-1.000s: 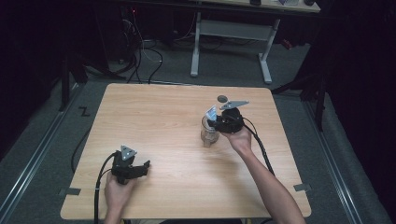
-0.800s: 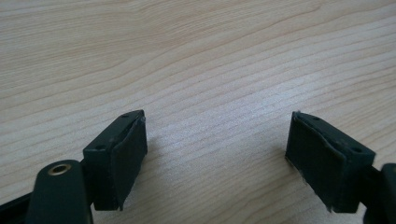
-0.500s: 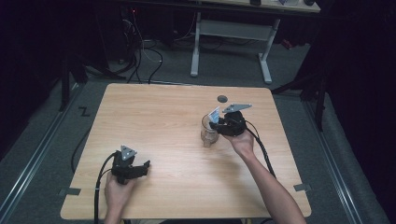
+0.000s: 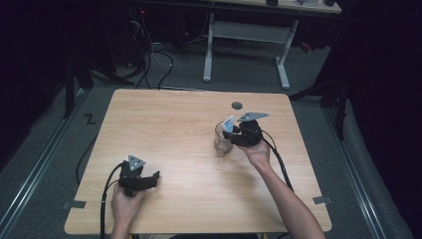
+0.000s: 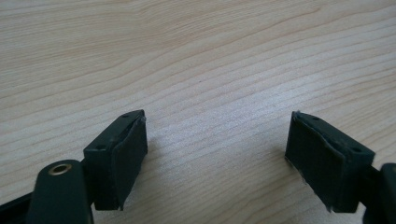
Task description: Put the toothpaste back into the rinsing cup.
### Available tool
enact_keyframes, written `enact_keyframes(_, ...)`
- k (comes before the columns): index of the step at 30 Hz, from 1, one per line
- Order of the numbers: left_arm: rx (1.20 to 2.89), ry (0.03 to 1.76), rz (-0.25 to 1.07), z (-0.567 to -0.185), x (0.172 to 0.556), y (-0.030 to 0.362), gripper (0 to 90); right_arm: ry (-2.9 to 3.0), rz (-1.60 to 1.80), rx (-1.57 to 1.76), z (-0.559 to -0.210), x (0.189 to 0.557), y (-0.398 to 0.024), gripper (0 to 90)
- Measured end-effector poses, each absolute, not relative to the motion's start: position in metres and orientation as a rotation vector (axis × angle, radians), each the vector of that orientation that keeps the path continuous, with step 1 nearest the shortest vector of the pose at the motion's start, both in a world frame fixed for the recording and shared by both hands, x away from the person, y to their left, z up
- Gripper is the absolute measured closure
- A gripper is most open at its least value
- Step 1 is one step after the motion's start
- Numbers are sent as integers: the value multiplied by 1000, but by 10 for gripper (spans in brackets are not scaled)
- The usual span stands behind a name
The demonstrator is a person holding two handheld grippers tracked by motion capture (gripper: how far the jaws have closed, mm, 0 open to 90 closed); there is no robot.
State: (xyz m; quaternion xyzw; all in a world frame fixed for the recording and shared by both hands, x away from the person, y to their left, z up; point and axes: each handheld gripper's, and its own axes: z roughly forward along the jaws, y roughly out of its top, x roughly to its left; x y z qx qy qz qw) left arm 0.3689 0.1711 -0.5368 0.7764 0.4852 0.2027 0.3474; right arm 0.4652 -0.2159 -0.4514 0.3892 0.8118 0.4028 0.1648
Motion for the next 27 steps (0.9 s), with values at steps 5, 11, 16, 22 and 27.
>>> enact_keyframes(5, 2014, 1258, 526, -537, 369, 171, 208, 2298, 1155, 1109, -450, 463, -217, 508)
enact_keyframes(11, 2014, 1258, 526, -537, 369, 171, 208, 2290, 1144, 1109, -448, 462, -217, 482)
enact_keyframes(16, 2014, 1258, 526, -537, 369, 171, 208, 2287, 1161, 1109, -447, 461, -217, 447)
enact_keyframes(22, 2014, 1258, 526, -537, 369, 171, 208, 2298, 1190, 1109, -447, 462, -219, 400)
enact_keyframes(27, 2014, 1259, 526, -537, 369, 171, 208, 2302, 1204, 1111, -447, 462, -219, 372)
